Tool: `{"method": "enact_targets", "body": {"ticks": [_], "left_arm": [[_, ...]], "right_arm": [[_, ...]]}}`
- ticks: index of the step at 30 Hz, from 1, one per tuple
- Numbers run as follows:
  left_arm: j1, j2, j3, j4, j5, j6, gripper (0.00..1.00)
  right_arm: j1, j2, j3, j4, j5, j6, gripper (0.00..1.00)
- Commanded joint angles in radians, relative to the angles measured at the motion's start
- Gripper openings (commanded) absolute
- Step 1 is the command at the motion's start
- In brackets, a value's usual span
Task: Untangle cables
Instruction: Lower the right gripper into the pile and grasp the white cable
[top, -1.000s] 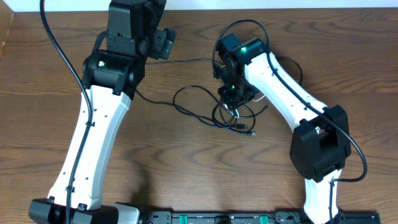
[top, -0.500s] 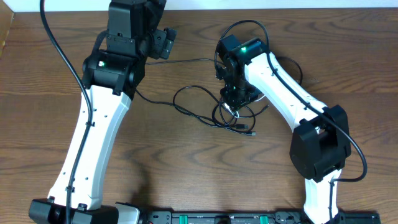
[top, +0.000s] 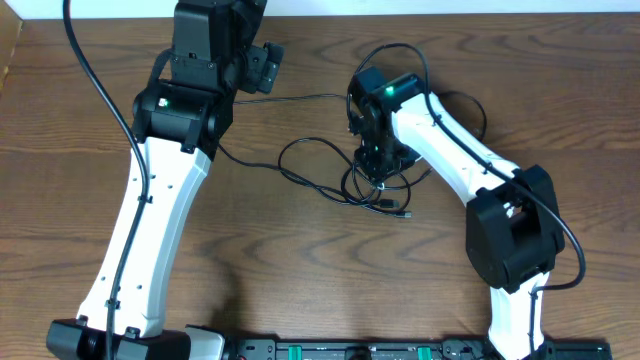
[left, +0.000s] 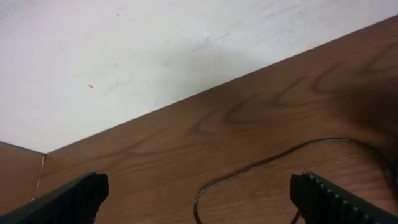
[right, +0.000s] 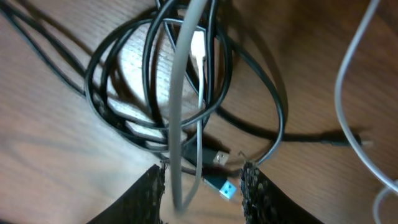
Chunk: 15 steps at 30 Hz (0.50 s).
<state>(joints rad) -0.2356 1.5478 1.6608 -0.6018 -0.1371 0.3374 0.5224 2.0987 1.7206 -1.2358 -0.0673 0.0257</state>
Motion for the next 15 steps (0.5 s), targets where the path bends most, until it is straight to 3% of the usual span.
{"method": "enact_targets", "body": {"ticks": [1,9,10,12,15], "left_arm": [[0.005,0.0,-0.011,0.004,-0.005,0.002,0.98],[0.005,0.0,-0.011,0.005,-0.005,0.002,0.98],[0.005,0.0,-0.011,0.005,-0.005,0.002,0.98],[0.005,0.0,-0.011,0.005,-0.005,0.002,0.98],[0.005,-0.001,-0.011,0.005,-0.005,0.002,0.98]], "right_arm": [[0.003,-0.014,-0.049,0.052,0.009,0.022,0.38],[0.003,-0.002,-0.13,0.172,0.007,0.032,0.41],[0.003,0.001,-0.142,0.187,0.008,0.043,0.37],[0.003,0.001,-0.161,0.208,0.007,0.061,0.04],[0.003,0.001,-0.165,0.222,0.005,0.068,0.01]]}}
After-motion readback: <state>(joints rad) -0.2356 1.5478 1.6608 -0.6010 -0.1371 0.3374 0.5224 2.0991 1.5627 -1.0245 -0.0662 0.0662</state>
